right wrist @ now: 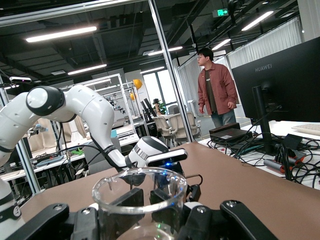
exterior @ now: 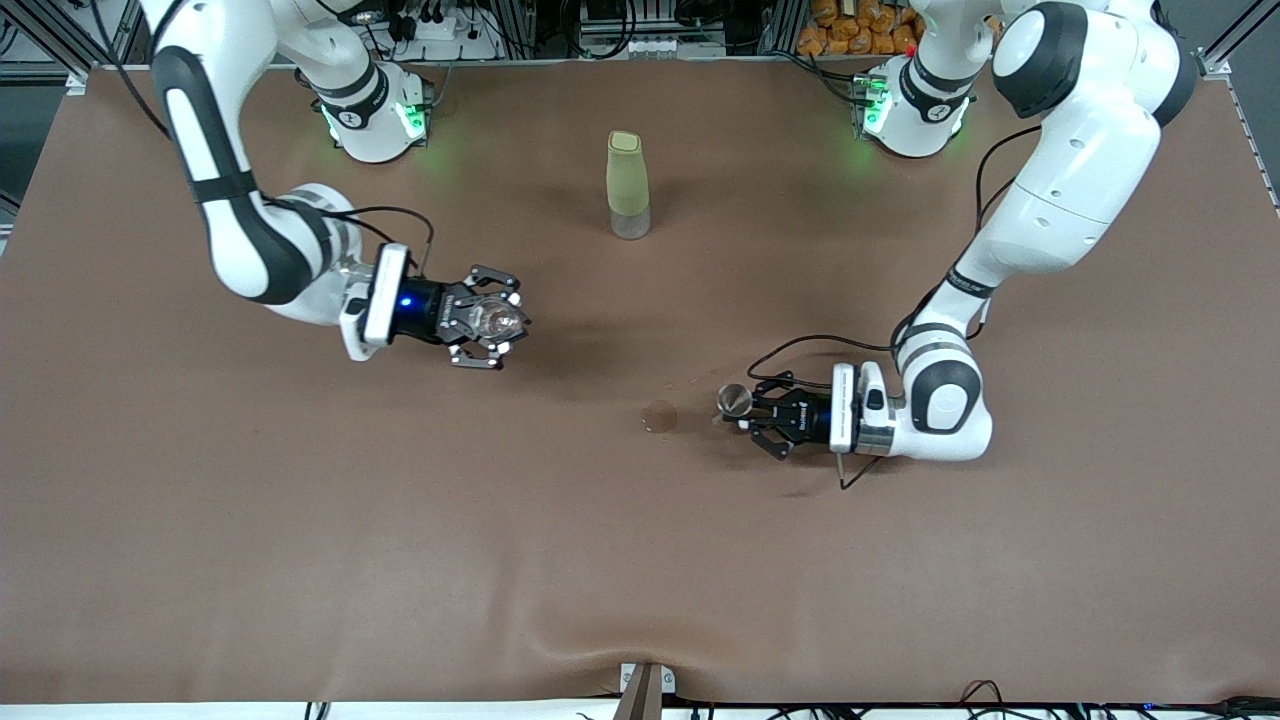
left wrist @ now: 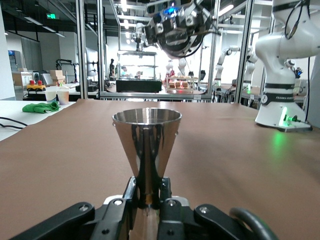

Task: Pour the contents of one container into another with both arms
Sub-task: 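Lift the jigger and glass, carrying both grippers toward each other, then tilt the glass with the right gripper over the jigger's rim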

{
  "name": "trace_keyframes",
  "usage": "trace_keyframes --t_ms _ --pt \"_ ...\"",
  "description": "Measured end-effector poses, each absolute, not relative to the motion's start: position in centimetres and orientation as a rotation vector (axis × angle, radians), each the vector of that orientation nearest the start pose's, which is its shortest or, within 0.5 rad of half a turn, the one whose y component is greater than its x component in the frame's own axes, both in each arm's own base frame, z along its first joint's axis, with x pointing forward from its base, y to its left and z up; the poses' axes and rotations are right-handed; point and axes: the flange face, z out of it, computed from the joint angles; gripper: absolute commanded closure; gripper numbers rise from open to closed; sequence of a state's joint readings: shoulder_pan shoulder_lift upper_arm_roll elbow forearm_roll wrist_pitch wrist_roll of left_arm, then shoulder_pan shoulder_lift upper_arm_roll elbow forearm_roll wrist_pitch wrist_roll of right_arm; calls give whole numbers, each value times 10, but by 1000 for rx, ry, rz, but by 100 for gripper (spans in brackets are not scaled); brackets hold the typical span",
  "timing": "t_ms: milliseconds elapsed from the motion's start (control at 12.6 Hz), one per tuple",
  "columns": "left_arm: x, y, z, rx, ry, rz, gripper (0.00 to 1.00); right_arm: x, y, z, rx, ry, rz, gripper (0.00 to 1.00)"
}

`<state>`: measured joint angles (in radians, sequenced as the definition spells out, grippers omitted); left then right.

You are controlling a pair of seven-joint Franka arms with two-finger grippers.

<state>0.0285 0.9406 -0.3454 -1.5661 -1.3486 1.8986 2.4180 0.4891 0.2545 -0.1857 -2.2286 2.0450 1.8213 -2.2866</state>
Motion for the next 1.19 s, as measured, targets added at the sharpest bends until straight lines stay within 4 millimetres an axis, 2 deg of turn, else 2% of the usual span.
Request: trace_keyframes --t_ms 398,637,876,1195 --pt "624 -278 133 1246 -1391 1028 100 494 284 298 -1428 -851 -1214 100" --pt "620 -312 142 1245 -1356 1057 100 491 315 289 -1435 -824 -1219 100" --pt "616 -346 150 1255 -1354 1078 100 491 360 274 -1433 -822 -1202 100" --pt "611 -361 151 1277 -1357 1082 100 499 396 261 -1431 -799 -1208 100"
